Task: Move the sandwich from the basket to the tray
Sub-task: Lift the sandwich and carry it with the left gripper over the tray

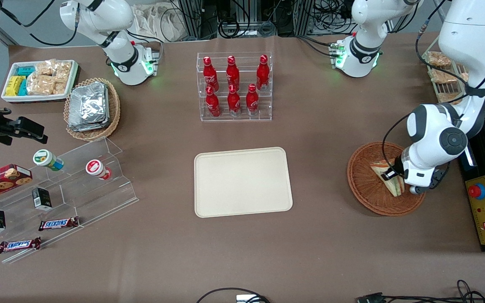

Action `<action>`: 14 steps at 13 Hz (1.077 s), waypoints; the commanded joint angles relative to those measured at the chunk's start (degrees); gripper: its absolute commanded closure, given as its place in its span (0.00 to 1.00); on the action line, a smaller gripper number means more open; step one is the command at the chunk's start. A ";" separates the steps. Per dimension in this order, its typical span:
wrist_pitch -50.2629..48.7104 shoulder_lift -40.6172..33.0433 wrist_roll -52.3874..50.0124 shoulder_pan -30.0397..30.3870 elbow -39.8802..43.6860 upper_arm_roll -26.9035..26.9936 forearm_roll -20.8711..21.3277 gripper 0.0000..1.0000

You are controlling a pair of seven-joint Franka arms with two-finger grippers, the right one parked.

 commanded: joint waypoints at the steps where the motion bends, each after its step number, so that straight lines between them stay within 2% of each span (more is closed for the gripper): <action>1: -4.39 -3.03 2.09 -0.09 2.78 -0.09 -0.08 1.00; 3: -12.81 -3.04 6.74 -0.27 9.08 -1.13 -0.08 1.00; 6: -34.24 -0.24 7.99 -0.18 28.65 -6.31 -0.17 1.00; 8: -41.93 3.27 7.82 -0.27 38.69 -11.14 -0.17 1.00; 10: -41.34 4.43 7.82 -0.53 39.79 -15.45 0.00 1.00; 14: -36.35 10.75 1.52 -10.35 40.76 -16.35 0.35 1.00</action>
